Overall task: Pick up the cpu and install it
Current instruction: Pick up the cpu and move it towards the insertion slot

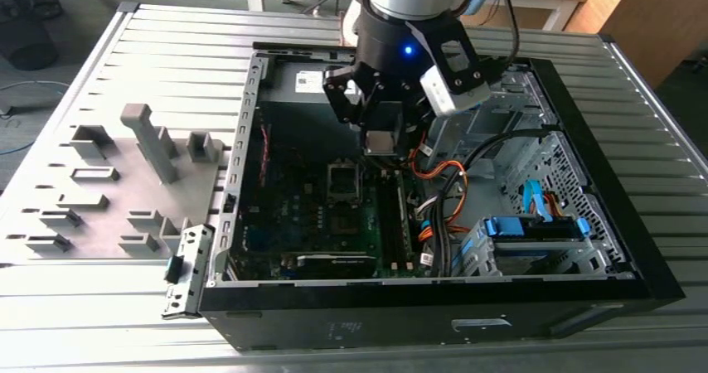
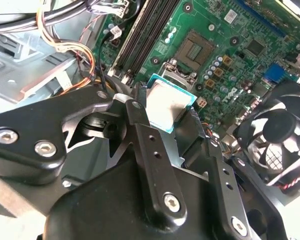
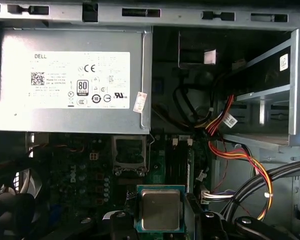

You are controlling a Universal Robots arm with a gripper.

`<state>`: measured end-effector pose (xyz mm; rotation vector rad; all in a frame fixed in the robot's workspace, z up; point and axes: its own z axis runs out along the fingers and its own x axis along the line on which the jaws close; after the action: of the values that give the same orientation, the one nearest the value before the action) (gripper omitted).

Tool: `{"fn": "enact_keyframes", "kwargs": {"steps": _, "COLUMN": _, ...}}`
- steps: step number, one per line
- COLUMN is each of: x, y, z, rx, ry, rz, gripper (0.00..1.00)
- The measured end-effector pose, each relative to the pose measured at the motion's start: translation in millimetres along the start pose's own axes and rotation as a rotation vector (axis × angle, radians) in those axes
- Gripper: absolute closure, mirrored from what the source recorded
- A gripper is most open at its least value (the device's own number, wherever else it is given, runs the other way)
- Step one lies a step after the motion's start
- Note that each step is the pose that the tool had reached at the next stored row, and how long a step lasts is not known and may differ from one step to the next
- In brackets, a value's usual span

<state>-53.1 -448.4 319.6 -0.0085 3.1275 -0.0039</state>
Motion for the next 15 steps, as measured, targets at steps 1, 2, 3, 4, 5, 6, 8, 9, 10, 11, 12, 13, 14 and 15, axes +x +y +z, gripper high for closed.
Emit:
{"fn": "enact_keyframes", "kwargs": {"steps": 1, "x": 0.1, "y": -0.8, "z": 1.3, "rx": 0.0002, "ry": 0.0001, "rz": 0.0, "gripper": 0.53}}
{"fn": "enact_keyframes", "kwargs": {"steps": 2, "x": 0.2, "y": -1.7, "z": 2.6, "rx": 0.0003, "ry": 0.0001, "rz": 0.0, "gripper": 0.53}}
{"fn": "enact_keyframes", "kwargs": {"steps": 3, "x": 0.3, "y": -2.6, "z": 4.0, "rx": 0.0003, "ry": 0.0001, "rz": 0.0, "gripper": 0.53}}
{"fn": "enact_keyframes", "kwargs": {"steps": 4, "x": 0.4, "y": -3.5, "z": 5.4, "rx": 0.0002, "ry": 0.0001, "rz": 0.0, "gripper": 0.53}}
{"fn": "enact_keyframes", "kwargs": {"steps": 5, "x": 0.5, "y": -4.3, "z": 6.6, "rx": 0.0002, "ry": 0.0, "rz": 0.0, "gripper": 0.53}}
{"fn": "enact_keyframes", "kwargs": {"steps": 6, "x": 0.6, "y": -5.1, "z": 7.9, "rx": 0.0002, "ry": 0.0, "rz": 0.0, "gripper": 0.53}}
{"fn": "enact_keyframes", "kwargs": {"steps": 8, "x": 0.7, "y": -5.7, "z": 9.6, "rx": 0.0, "ry": -0.0001, "rz": 0.0, "gripper": 0.53}}
{"fn": "enact_keyframes", "kwargs": {"steps": 9, "x": 0.6, "y": -5.7, "z": 9.6, "rx": 0.0004, "ry": 0.0001, "rz": 0.0, "gripper": 0.53}}
{"fn": "enact_keyframes", "kwargs": {"steps": 10, "x": 0.6, "y": -5.7, "z": 9.6, "rx": 0.0005, "ry": 0.0001, "rz": 0.0, "gripper": 0.53}}
{"fn": "enact_keyframes", "kwargs": {"steps": 11, "x": 0.6, "y": -5.8, "z": 9.7, "rx": 0.0005, "ry": 0.0002, "rz": 0.0, "gripper": 0.53}}
{"fn": "enact_keyframes", "kwargs": {"steps": 12, "x": 0.6, "y": -5.8, "z": 9.7, "rx": 0.0005, "ry": 0.0001, "rz": 0.0, "gripper": 0.53}}
{"fn": "enact_keyframes", "kwargs": {"steps": 13, "x": 0.6, "y": -5.7, "z": 9.8, "rx": 0.0003, "ry": 0.0, "rz": 0.0, "gripper": 0.53}}
{"fn": "enact_keyframes", "kwargs": {"steps": 14, "x": 0.6, "y": -5.8, "z": 9.8, "rx": 0.0003, "ry": 0.0, "rz": 0.0, "gripper": 0.53}}
{"fn": "enact_keyframes", "kwargs": {"steps": 15, "x": 0.6, "y": -5.8, "z": 9.8, "rx": 0.0004, "ry": 0.0001, "rz": 0.0, "gripper": 0.53}}
